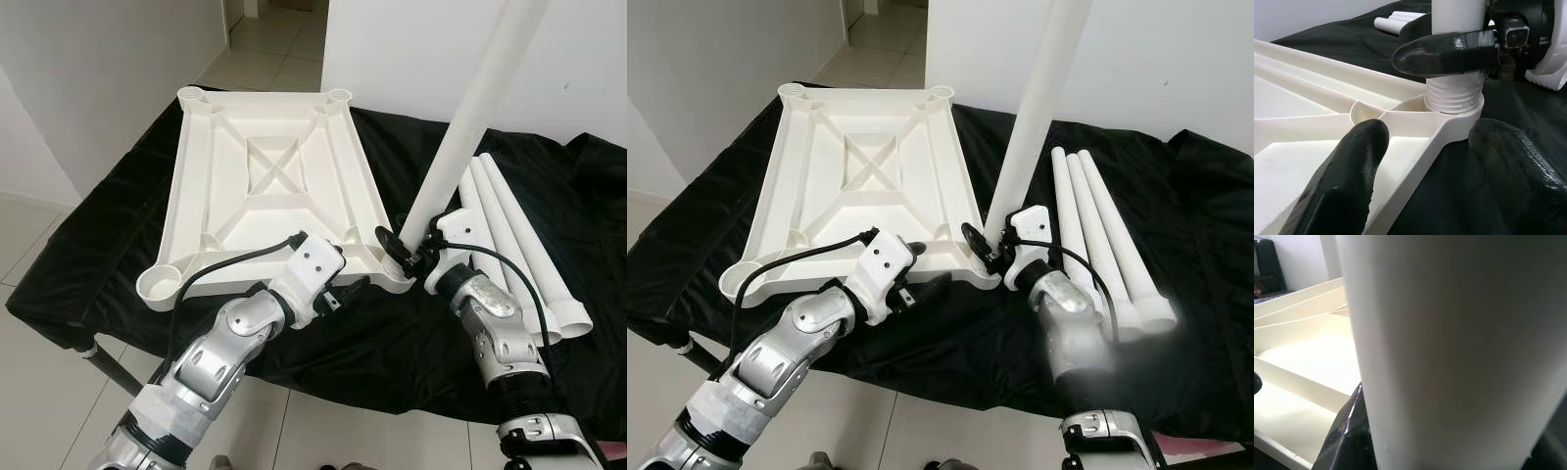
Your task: Building children table
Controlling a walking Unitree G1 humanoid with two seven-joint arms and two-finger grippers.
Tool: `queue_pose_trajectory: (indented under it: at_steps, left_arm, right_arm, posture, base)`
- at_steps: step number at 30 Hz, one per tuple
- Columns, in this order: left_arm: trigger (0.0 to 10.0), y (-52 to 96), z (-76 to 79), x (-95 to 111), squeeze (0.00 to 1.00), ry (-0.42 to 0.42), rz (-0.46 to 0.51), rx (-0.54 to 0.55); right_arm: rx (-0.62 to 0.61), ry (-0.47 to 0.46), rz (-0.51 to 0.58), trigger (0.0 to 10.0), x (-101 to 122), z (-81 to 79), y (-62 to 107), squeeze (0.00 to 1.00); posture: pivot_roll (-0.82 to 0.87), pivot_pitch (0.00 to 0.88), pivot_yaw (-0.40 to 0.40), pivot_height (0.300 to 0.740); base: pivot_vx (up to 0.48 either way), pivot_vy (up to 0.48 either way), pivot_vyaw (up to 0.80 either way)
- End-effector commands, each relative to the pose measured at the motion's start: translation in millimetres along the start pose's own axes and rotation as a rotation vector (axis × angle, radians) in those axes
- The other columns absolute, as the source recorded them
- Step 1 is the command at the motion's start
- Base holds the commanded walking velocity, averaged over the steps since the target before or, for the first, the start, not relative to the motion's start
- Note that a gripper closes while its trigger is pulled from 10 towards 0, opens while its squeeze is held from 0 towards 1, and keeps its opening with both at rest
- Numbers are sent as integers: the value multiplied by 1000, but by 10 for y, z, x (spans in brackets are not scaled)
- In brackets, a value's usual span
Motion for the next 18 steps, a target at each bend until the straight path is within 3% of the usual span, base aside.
queue_pose_trajectory:
  at_steps: [1, 3, 4, 5, 6, 18]
  left_arm:
    - [10000, 13, 100, -65, 0, -2, -37, -73]
    - [10000, 13, 102, -67, 0, -1, -37, -73]
    - [10000, 13, 103, -69, 0, 0, -38, -74]
    - [10000, 13, 105, -70, 0, 0, -38, -74]
    - [10000, 11, 104, -72, 0, 1, -40, -75]
    - [10000, 3, 110, -81, 0, 9, -43, -78]
  right_arm:
    - [-6, -44, -42, 0, -126, -2, 34, 0]
    - [-11, -51, -43, 0, -135, 1, 36, 0]
    - [-20, -60, -47, 3686, -144, -1, 40, 0]
    - [-24, -65, -47, 3686, -151, -2, 41, 0]
    - [-36, -79, -51, 10000, -160, -6, 43, 0]
    - [-135, -113, -77, 10000, -174, -44, 53, 0]
  posture:
    - [20, 59, -44, 740]
    - [20, 59, -44, 740]
    - [18, 61, -44, 740]
    - [17, 61, -44, 740]
    - [14, 61, -44, 740]
    - [-9, 66, -45, 740]
  base:
    - [0, 0, 0]
    - [0, 0, 0]
    - [0, 0, 0]
    - [0, 0, 0]
    - [0, 0, 0]
    - [0, 0, 0]
Point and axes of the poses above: a point about 5 cm out from each wrist's last joint towards the gripper, its own y axis pointing back from the gripper into the wrist, its own x axis along the axis of the wrist's last joint, z = x × y, the point moved 4 cm from there along -y, pointing out of the wrist towards the gripper, and after that the axes turned 12 degrees about y, right-handed, at the moved point
